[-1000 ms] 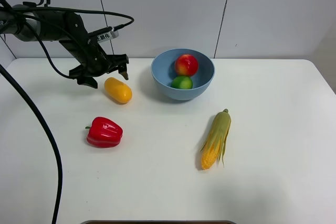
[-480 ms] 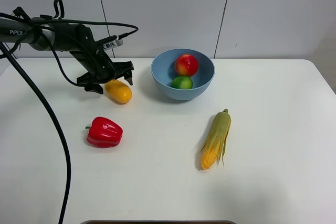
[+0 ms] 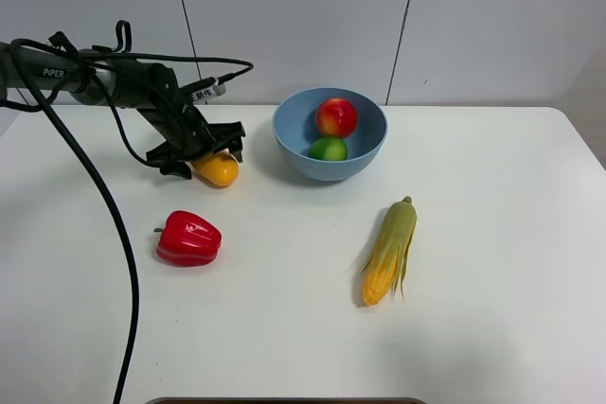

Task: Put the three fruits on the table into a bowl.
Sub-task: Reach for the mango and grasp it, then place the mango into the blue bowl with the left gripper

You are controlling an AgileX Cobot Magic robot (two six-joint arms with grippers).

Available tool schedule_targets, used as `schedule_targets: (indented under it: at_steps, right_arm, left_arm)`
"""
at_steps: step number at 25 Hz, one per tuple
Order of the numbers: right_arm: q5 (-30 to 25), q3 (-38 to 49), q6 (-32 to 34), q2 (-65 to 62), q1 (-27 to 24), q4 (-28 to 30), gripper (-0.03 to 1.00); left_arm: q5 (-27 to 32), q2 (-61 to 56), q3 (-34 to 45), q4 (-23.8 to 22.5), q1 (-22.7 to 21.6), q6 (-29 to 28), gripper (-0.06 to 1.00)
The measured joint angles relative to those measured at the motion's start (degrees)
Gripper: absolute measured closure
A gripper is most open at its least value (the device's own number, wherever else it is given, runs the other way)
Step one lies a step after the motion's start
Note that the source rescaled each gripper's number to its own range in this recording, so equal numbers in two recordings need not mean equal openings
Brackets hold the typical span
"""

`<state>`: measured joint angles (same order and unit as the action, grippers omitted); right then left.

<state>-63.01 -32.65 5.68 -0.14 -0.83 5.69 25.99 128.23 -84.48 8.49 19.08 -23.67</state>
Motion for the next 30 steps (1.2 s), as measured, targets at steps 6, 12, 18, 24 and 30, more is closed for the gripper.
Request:
schedule_targets:
  at_steps: [6,12,18,24,30]
  right_arm:
    - [0.0,0.0,0.0,0.0,0.0,0.0,0.10]
    - [0.0,0.0,0.0,0.0,0.0,0.0,0.10]
    - [0.0,0.0,0.0,0.0,0.0,0.0,0.10]
    - [0.0,0.0,0.0,0.0,0.0,0.0,0.10]
    - [0.0,0.0,0.0,0.0,0.0,0.0,0.10]
  left_arm:
    - [-0.4,0.3,-0.2,-1.3,0.1,0.0,0.34]
    - [-0.4,0.6,-0.2,-1.9,0.1,0.0,0.65]
    - [-0.4,0.6,-0.3,-2.3,0.1,0.0,0.90]
    - [-0.3,0.6,-0.3,-2.3,0.1,0.0,0.90]
    - [0.7,0.6,-0.3,-2.3,0.1,0.0,0.91]
